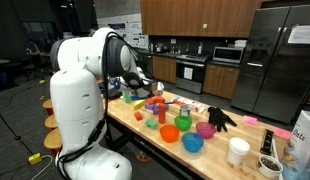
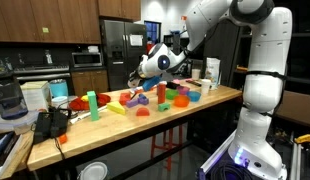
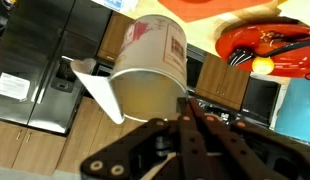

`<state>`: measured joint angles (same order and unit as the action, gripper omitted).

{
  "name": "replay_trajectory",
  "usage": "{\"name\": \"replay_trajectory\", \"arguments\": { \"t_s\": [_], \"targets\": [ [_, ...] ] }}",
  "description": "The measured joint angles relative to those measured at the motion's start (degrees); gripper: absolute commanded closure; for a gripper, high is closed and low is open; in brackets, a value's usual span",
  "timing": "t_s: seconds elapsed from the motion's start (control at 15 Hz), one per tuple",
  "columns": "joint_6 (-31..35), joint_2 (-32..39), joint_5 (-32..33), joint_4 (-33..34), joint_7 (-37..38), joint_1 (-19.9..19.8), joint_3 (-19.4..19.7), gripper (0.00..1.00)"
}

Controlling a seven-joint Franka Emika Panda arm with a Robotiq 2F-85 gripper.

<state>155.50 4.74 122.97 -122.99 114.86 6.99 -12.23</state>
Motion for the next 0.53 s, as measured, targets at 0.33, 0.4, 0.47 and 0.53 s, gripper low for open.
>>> {"name": "replay_trajectory", "arguments": {
  "t_s": [0.33, 0.4, 0.47, 0.53],
  "targets": [
    [-2.1, 0.3, 9.2, -0.2, 2.1, 0.0, -0.1, 0.99],
    [-3.2, 0.3, 11.9, -0.2, 3.6, 0.0, -0.2, 0.99],
    [-4.5, 0.3, 14.6, -0.2, 5.3, 0.0, -0.4, 0.99],
    [-5.8, 0.3, 17.1, -0.2, 7.0, 0.0, -0.6, 0.99]
  ]
}}
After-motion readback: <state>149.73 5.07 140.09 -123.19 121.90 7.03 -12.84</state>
